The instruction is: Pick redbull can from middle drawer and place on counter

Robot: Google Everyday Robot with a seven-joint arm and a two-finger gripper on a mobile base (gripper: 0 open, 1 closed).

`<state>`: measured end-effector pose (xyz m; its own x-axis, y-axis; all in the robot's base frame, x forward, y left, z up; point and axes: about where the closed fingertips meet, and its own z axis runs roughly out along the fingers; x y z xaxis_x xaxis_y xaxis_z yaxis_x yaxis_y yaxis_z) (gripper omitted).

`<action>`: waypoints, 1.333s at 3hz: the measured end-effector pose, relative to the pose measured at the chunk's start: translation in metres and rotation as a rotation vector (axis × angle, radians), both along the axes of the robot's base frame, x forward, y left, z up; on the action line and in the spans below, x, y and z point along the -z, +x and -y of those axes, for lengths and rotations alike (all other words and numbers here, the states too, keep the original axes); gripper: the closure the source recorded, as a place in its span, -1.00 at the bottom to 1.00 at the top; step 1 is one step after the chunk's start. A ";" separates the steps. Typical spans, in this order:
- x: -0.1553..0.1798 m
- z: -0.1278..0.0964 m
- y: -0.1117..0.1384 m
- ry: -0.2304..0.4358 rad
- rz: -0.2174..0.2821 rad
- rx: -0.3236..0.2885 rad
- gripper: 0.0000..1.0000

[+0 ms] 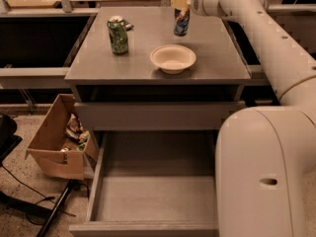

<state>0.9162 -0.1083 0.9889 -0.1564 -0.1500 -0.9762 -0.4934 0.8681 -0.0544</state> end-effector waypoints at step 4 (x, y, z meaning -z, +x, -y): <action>0.056 0.015 0.016 -0.031 -0.125 0.142 -0.62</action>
Offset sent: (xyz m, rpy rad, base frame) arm 0.0000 -0.0220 -0.0994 -0.0507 0.1678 -0.2406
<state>0.9319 -0.1236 0.9329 -0.2981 -0.1473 -0.9431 -0.3708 0.9283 -0.0278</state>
